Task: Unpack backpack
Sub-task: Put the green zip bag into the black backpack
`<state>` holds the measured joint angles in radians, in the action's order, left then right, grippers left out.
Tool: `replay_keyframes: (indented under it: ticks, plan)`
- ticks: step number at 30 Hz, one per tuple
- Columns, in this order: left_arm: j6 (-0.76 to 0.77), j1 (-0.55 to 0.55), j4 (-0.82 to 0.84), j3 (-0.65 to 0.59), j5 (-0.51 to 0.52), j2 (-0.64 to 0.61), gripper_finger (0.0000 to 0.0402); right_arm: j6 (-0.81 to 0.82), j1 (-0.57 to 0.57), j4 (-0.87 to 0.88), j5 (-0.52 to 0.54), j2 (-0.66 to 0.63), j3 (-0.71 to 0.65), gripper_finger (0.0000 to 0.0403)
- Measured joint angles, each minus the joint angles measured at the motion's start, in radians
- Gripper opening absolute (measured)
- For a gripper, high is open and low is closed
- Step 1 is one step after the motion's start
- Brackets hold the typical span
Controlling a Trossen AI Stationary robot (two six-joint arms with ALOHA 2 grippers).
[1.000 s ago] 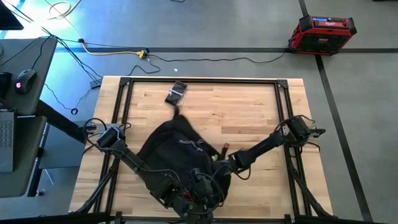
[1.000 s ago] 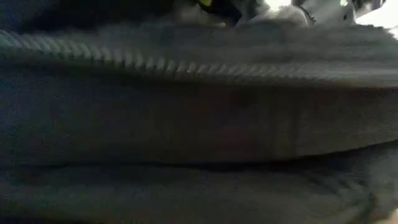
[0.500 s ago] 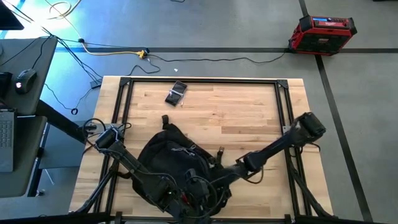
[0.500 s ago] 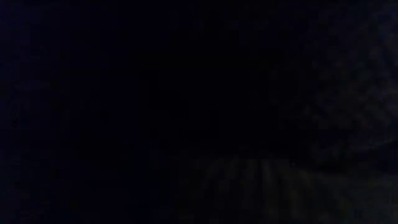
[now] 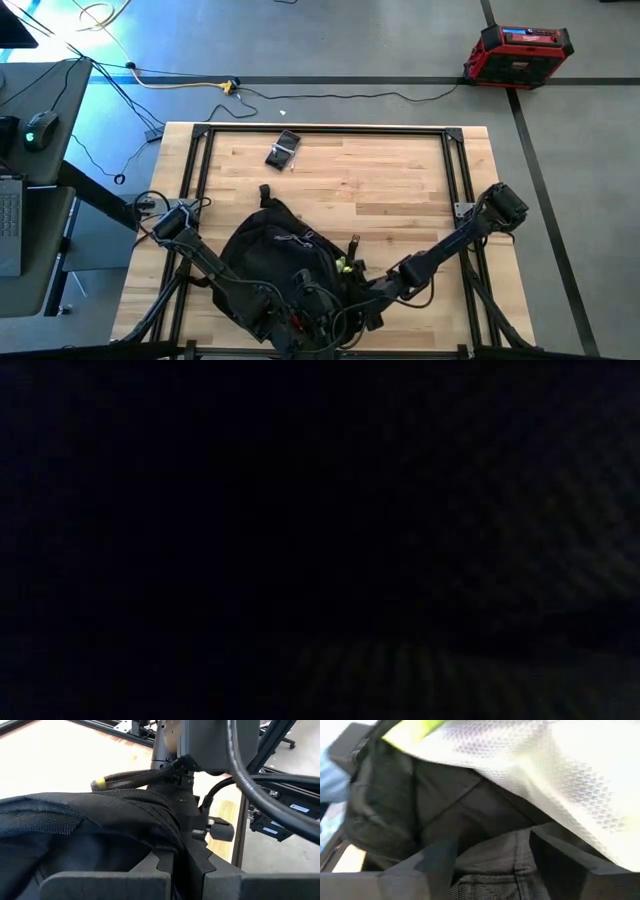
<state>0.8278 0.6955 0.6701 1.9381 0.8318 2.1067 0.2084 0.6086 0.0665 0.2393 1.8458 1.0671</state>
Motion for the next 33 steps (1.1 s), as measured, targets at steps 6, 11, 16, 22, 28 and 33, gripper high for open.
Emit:
replay_keyframes:
  ticks: [6,11,16,22,28,33]
  plan:
    - [-0.011,0.0,0.001,0.0,0.001,0.0,0.0,0.129,0.0,0.025,0.045,0.025,0.049,0.0261]
    - [-0.01,0.002,0.008,-0.001,0.017,0.0,0.0,0.178,0.0,0.117,0.134,0.081,0.12,0.0254]
    - [-0.011,0.005,0.013,-0.002,0.021,0.002,0.0,0.251,-0.024,0.26,0.188,0.14,0.168,0.0238]
    - [-0.01,0.006,0.02,-0.002,0.026,0.002,0.0,0.313,-0.055,0.357,0.25,0.154,0.179,0.0185]
    - [0.008,0.014,0.032,-0.003,0.027,0.002,0.0,0.309,-0.078,0.473,0.289,0.154,0.181,0.003]
    - [0.016,0.027,0.031,-0.003,0.029,0.002,0.0,0.31,-0.075,0.587,0.387,0.138,0.197,0.0004]
